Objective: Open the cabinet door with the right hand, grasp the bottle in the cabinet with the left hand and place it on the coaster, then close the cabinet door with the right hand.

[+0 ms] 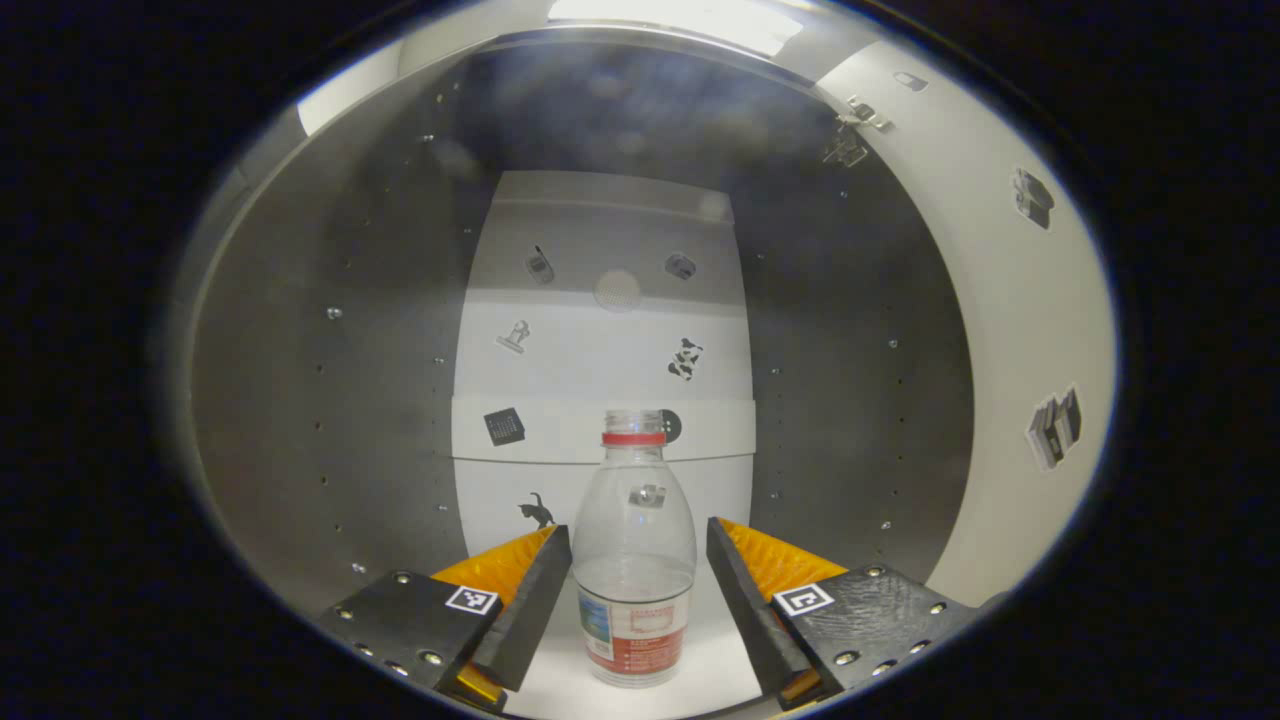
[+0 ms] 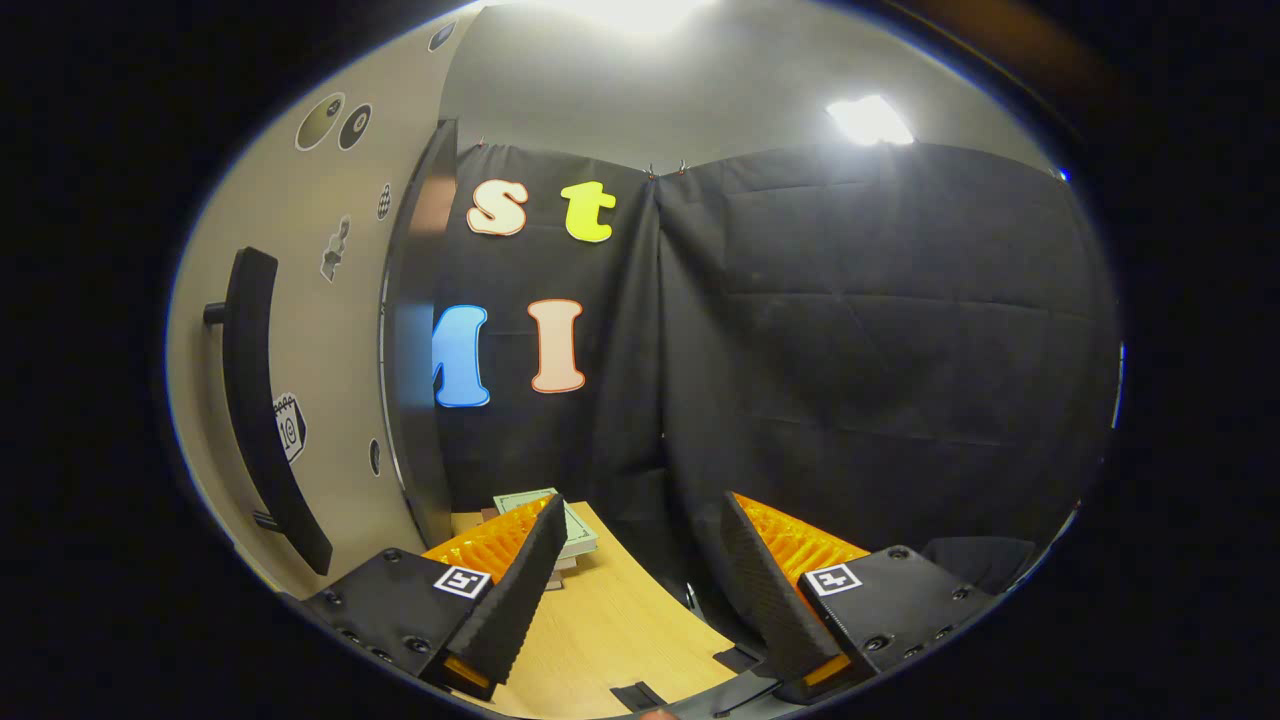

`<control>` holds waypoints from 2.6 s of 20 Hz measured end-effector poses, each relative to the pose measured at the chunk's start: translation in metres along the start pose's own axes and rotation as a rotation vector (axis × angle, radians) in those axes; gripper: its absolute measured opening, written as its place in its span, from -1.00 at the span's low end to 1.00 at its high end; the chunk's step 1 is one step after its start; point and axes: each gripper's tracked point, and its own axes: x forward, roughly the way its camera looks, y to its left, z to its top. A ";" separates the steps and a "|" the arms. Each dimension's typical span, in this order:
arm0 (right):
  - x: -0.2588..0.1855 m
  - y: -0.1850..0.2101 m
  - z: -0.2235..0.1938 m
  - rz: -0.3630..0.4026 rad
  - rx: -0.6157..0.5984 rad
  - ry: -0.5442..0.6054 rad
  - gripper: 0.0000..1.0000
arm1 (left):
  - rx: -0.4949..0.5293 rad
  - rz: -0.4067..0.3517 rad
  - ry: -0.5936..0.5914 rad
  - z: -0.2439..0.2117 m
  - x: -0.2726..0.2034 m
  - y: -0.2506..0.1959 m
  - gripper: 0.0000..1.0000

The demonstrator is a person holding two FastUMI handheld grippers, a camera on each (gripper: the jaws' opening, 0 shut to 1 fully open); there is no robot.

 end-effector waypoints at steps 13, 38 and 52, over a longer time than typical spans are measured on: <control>0.000 -0.003 0.000 0.044 0.028 -0.013 0.96 | -0.063 0.036 -0.029 0.017 -0.035 0.012 0.53; -0.035 0.019 -0.015 0.363 0.027 -0.031 0.96 | 0.072 0.235 0.023 -0.042 -0.323 0.064 0.54; -0.038 0.026 -0.018 0.385 -0.045 -0.070 0.96 | -0.002 0.311 0.103 -0.190 -0.395 0.081 0.54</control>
